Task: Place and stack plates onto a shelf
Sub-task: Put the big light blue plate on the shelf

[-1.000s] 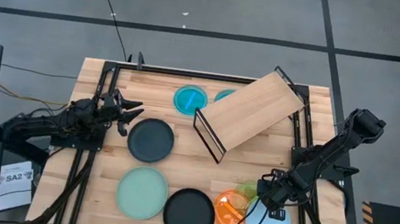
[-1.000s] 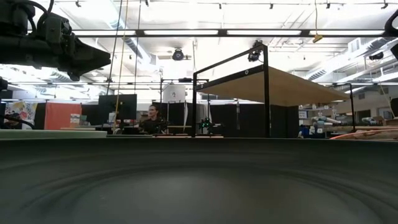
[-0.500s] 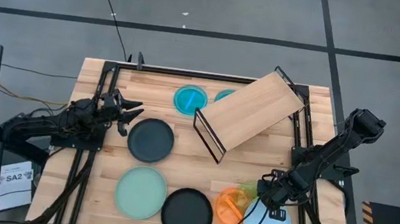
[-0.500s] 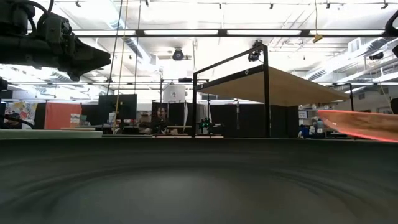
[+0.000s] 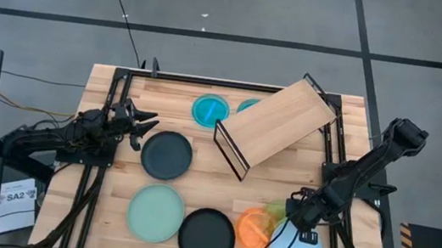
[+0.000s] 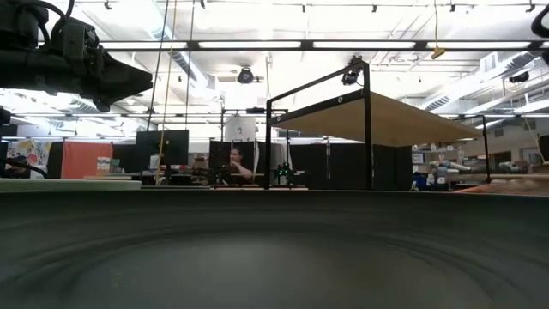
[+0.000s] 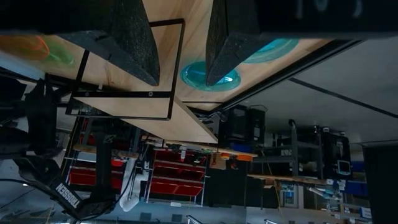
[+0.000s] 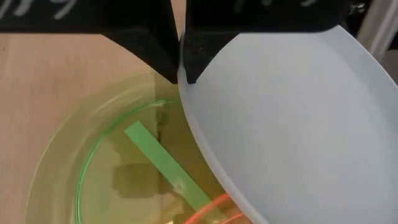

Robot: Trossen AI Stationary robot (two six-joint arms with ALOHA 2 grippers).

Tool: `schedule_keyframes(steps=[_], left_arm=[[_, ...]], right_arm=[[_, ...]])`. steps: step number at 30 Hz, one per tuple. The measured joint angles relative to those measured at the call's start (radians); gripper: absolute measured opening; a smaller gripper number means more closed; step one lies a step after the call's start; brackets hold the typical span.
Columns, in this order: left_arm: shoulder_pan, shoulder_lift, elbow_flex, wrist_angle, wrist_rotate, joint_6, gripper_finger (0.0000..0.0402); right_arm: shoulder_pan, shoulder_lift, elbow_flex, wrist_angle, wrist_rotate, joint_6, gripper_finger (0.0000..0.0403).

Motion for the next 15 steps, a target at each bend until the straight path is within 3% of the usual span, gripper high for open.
schedule_keyframes(steps=[15], left_arm=[[0.000, 0.000, 0.000, 0.000, 0.000, 0.000, 0.0137]], right_arm=[[-0.093, -0.324, 0.000, -0.051, -0.031, 0.000, 0.0016]])
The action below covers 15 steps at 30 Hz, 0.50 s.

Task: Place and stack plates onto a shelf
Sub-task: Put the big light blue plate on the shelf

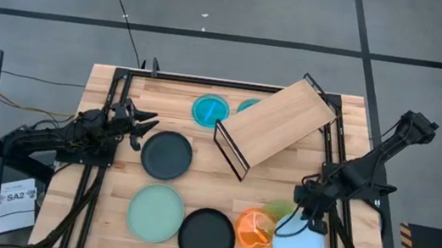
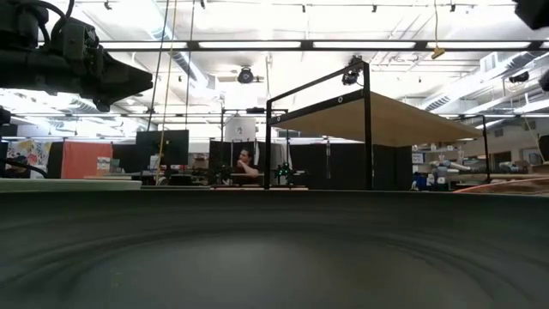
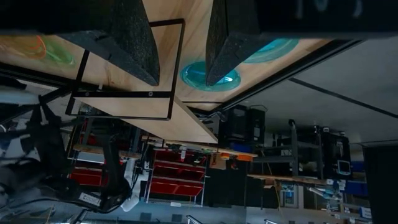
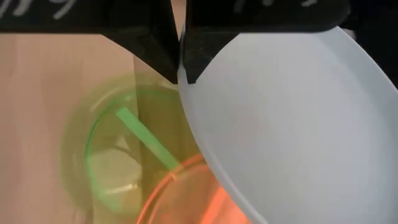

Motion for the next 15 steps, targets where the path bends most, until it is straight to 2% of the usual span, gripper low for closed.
schedule_keyframes(steps=[7, 15], left_arm=[[0.000, 0.000, 0.000, 0.000, 0.000, 0.000, 0.0137], [0.000, 0.000, 0.000, 0.000, 0.000, 0.000, 0.0137]], right_arm=[[-0.129, -0.131, 0.000, 0.001, 0.024, 0.056, 0.0016], [-0.310, -0.206, 0.000, 0.001, 0.031, 0.123, 0.0016]])
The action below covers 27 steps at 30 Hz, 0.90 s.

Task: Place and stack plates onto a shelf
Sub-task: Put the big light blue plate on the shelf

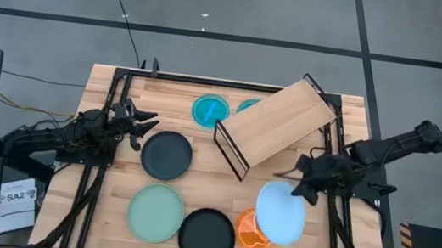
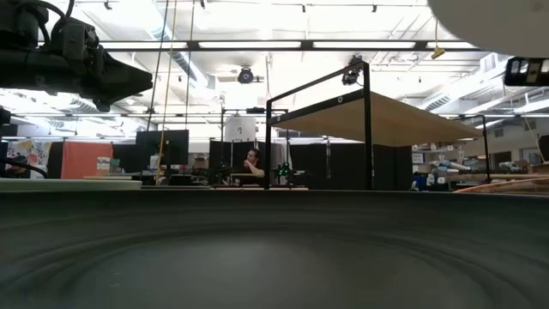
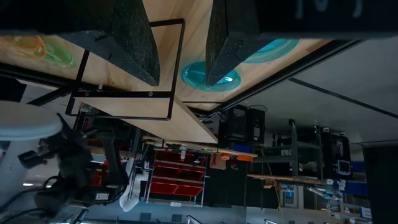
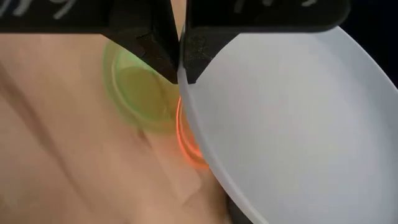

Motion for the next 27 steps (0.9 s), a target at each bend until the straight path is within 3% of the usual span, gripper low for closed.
schedule_keyframes(steps=[10, 22, 27], left_arm=[[0.000, 0.000, 0.000, 0.000, 0.000, 0.000, 0.0137], [0.000, 0.000, 0.000, 0.000, 0.000, 0.000, 0.0137], [0.000, 0.000, 0.000, 0.000, 0.000, 0.000, 0.0137]], right_arm=[[-0.190, -0.020, 0.057, -0.002, -0.002, -0.042, 0.0016], [-0.423, -0.015, 0.273, -0.056, 0.147, -0.255, 0.0016], [-0.528, 0.036, 0.345, -0.103, 0.143, -0.385, 0.0016]])
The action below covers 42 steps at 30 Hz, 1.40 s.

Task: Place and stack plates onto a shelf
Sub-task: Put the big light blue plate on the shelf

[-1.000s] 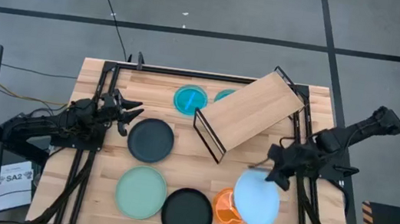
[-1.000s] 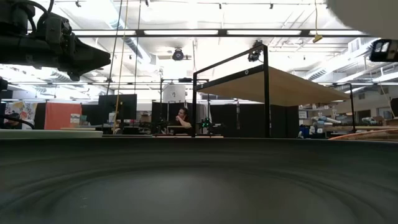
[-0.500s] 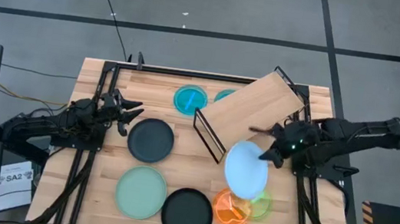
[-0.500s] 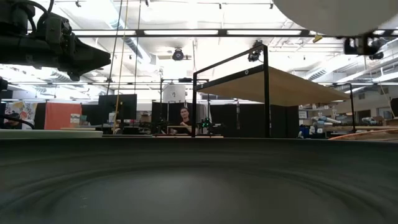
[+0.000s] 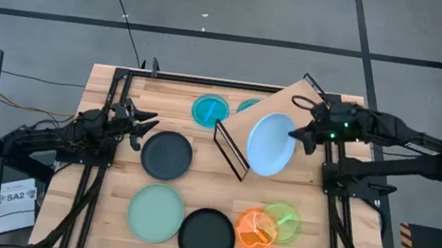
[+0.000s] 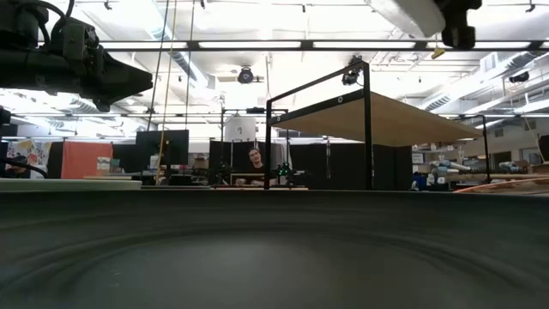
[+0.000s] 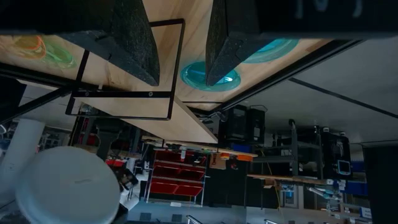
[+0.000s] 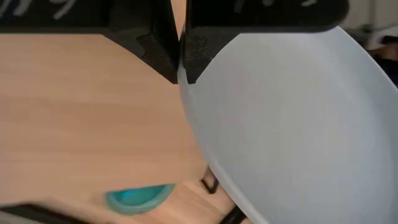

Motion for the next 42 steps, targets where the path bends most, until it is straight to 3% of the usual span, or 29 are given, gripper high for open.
schedule_keyframes(steps=[16, 21, 32, 42], left_arm=[[0.000, 0.000, 0.000, 0.000, 0.000, 0.000, 0.0137], [0.000, 0.000, 0.000, 0.000, 0.000, 0.000, 0.0137], [0.000, 0.000, 0.000, 0.000, 0.000, 0.000, 0.0137], [0.000, 0.000, 0.000, 0.000, 0.000, 0.000, 0.0137]], right_arm=[[-0.350, 0.357, 0.275, -0.231, -0.198, -0.376, 0.0016], [-0.425, 0.455, 0.339, -0.299, -0.210, -0.444, 0.0016], [-0.478, 0.598, 0.368, -0.362, -0.266, -0.523, 0.0016], [-0.479, 0.653, 0.368, -0.362, -0.267, -0.517, 0.0019]])
